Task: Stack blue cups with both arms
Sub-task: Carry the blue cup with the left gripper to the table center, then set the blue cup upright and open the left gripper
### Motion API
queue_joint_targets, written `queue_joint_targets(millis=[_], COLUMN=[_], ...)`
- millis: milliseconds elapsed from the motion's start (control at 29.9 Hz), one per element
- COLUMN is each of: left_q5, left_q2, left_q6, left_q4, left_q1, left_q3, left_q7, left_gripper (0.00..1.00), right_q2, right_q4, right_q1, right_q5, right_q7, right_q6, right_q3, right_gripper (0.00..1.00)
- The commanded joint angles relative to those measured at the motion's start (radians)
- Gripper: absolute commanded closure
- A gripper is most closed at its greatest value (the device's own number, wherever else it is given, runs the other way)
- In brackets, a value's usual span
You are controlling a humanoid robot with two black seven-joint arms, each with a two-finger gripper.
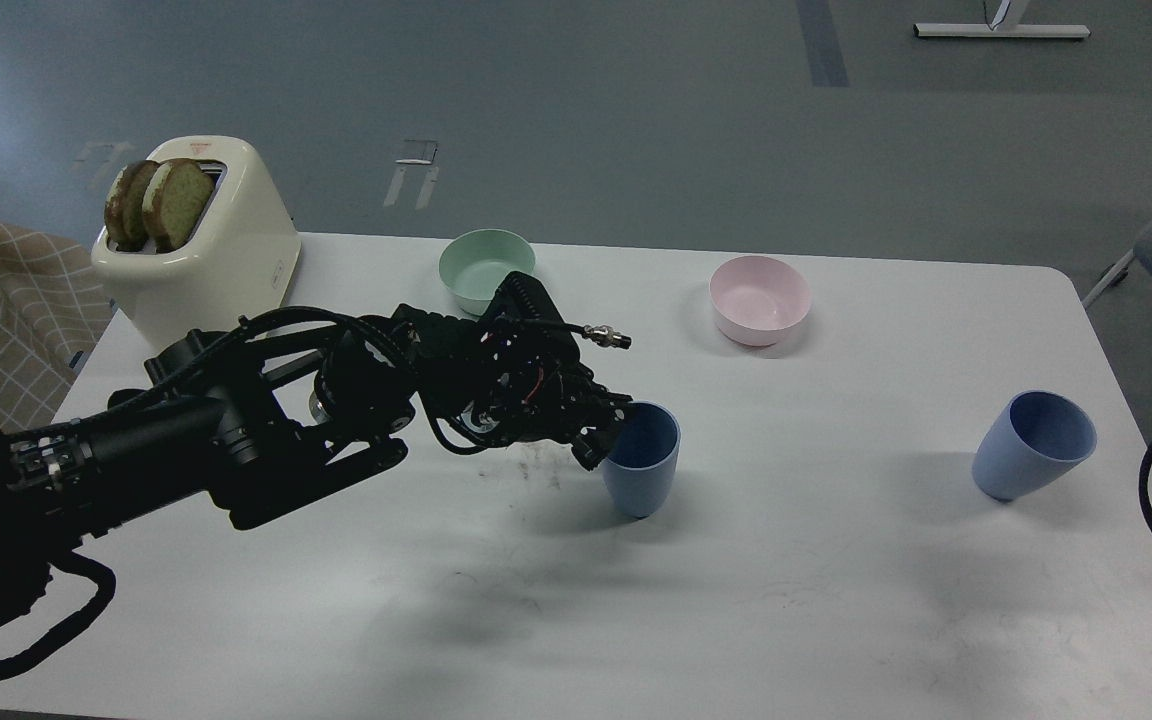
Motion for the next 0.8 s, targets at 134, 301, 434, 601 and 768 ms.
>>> queue_joint_targets(millis=[134,301,434,601,768], left_q5=[-0.007,-0.014,-0.039,-0.039,-0.04], left_q2=[-0.007,-0.015,-0.017,-0.014,-0.006], left_q6=[-0.001,-0.001,-0.001,-0.001,-0.001], left_q4=[0.001,-0.011,-0.013,-0.016,-0.024], left_q1=[-0.021,-0.022,-0.03,-0.033,-0.033], left_q3=[-0.004,-0.007,-0.007,-0.009,-0.015], left_q7=[0.0,-0.002,-0.002,-0.002,-0.002], left_gripper=[0.41,0.29,0.27,0.27,0.26], right_q2=[0.002,0.0,0.0,0.002,0.0], right_q4=[-0.002,-0.002,-0.002,-0.002,-0.002], right_q1=[-0.002,-0.006,-0.011,-0.011,-0.011], right_q5=[0.0,0.0,0.0,0.0,0.0], right_q7=[0.0,0.0,0.0,0.0,0.0], right_q6=[0.0,0.0,0.0,0.0,0.0], right_q3=[0.0,0.0,0.0,0.0,0.0], right_gripper=[0.0,0.0,0.0,0.0,0.0])
